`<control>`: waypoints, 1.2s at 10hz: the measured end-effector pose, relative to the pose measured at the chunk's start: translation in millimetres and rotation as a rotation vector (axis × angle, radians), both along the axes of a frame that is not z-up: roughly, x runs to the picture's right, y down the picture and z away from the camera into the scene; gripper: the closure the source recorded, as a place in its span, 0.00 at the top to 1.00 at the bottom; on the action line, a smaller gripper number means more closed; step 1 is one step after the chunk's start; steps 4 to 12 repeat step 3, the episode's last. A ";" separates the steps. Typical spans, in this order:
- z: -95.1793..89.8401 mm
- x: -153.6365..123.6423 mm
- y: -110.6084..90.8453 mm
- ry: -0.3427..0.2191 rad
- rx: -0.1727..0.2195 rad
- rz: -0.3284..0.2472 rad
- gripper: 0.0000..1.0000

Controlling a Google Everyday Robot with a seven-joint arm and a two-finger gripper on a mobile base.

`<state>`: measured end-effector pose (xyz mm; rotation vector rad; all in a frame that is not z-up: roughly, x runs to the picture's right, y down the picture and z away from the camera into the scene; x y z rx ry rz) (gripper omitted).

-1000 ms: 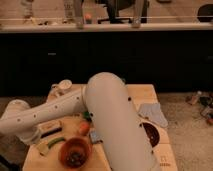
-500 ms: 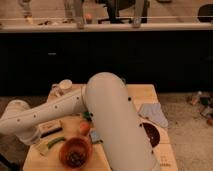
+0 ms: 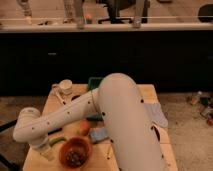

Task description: Place pepper in paper cup

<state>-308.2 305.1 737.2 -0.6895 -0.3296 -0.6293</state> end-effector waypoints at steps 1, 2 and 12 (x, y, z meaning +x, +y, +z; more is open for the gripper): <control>2.8 2.8 2.7 0.005 0.000 0.009 0.80; 6.0 3.9 3.4 0.012 -0.003 0.012 0.80; 9.3 -0.4 3.0 0.014 -0.006 0.011 0.80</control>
